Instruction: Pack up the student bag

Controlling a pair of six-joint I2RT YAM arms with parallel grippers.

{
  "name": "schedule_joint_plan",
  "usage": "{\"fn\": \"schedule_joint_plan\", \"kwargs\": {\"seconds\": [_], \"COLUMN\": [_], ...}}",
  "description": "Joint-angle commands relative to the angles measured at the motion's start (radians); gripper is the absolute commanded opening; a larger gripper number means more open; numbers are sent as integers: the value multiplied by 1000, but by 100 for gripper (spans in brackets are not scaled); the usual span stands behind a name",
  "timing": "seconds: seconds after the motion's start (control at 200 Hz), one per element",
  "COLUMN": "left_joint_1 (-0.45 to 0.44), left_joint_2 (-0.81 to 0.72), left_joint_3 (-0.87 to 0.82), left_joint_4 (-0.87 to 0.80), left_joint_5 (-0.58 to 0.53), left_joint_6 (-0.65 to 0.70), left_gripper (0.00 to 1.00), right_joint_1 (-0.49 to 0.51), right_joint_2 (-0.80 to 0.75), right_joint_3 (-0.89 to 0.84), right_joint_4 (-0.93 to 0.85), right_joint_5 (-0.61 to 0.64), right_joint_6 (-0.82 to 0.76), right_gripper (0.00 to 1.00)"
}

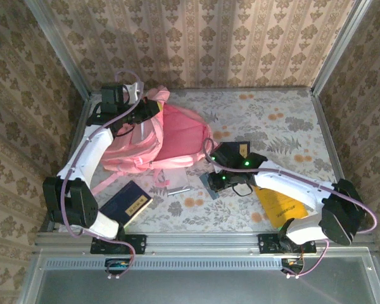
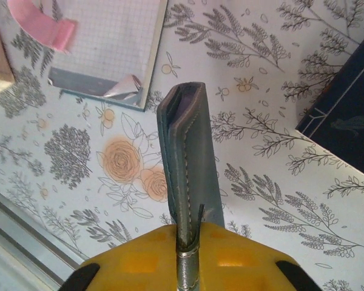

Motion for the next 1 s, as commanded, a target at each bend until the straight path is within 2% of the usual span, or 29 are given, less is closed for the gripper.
{"fn": "schedule_joint_plan", "kwargs": {"seconds": [0.0,0.115,0.22,0.45,0.585,0.825,0.995], "left_joint_1": [-20,-29,-34,-41,-40,-43,-41], "left_joint_2": [-11,-11,-11,5,-15,-88,-117], "left_joint_3": [60,67,79,153,193,172,155], "left_joint_4": [40,27,21,12,-40,-5,2], "left_joint_5": [54,51,52,115,157,273,288], "left_joint_6": [22,32,31,40,101,137,166], "left_gripper": [0,0,0,0,0,0,0], "right_joint_1": [-36,-58,-77,-112,-139,-211,-207], "right_joint_2": [-36,-50,-94,-194,-200,-107,75], "right_joint_3": [-44,-74,-85,-5,67,88,146], "right_joint_4": [64,114,153,216,277,543,731], "right_joint_5": [-74,-102,-147,-232,-260,-243,-293], "right_joint_6": [45,66,92,152,212,426,606], "right_gripper": [12,7,6,6,4,0,0]}}
